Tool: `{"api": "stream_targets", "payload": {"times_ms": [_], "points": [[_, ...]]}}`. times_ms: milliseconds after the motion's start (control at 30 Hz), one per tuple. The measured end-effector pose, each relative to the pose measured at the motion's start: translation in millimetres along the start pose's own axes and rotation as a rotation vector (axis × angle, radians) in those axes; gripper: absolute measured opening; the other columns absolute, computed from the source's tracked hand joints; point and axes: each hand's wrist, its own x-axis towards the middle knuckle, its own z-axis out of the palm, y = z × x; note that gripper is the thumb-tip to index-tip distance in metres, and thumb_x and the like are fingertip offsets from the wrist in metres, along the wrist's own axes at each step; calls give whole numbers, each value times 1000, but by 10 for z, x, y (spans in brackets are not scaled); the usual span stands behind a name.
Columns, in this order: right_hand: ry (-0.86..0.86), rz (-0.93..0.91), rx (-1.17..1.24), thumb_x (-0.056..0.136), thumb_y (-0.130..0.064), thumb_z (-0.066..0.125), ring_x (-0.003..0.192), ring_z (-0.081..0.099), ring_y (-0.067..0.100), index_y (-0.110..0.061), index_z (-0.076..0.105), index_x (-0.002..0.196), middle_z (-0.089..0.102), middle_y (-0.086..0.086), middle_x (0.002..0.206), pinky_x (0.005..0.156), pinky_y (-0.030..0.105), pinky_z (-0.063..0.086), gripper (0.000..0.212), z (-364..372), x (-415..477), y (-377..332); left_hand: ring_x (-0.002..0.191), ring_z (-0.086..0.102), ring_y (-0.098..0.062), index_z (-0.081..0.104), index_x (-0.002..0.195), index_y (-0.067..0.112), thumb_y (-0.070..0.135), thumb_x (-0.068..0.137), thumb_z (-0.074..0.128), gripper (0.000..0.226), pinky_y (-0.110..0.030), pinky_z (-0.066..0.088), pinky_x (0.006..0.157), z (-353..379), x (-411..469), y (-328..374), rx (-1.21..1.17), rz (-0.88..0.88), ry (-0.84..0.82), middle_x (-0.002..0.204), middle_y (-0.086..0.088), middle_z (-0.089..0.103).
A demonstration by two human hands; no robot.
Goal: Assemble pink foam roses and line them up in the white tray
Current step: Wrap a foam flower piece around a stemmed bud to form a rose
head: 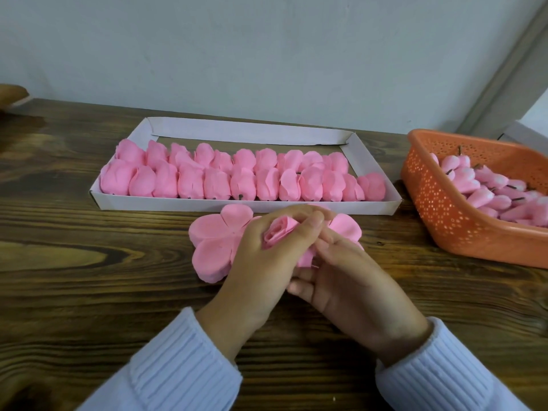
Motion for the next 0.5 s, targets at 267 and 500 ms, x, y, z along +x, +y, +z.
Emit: {"api": "stream_targets", "payload": {"times_ms": [267, 500], "points": [[7, -84, -32, 75, -20, 77, 86, 68, 20, -7, 72, 101, 69, 14, 95, 78, 30, 58, 30, -32, 12, 52, 90, 70, -10, 71, 63, 25, 42, 66, 66, 18, -25, 56, 68, 4, 0, -11, -8, 25, -27, 91, 5, 74], [-18, -283, -114, 78, -6, 66, 101, 68, 22, 1, 65, 109, 71, 13, 106, 84, 31, 55, 32, 20, -8, 47, 96, 69, -14, 73, 67, 22, 34, 64, 69, 12, -30, 56, 78, -13, 15, -39, -11, 80, -38, 96, 1, 74]]}}
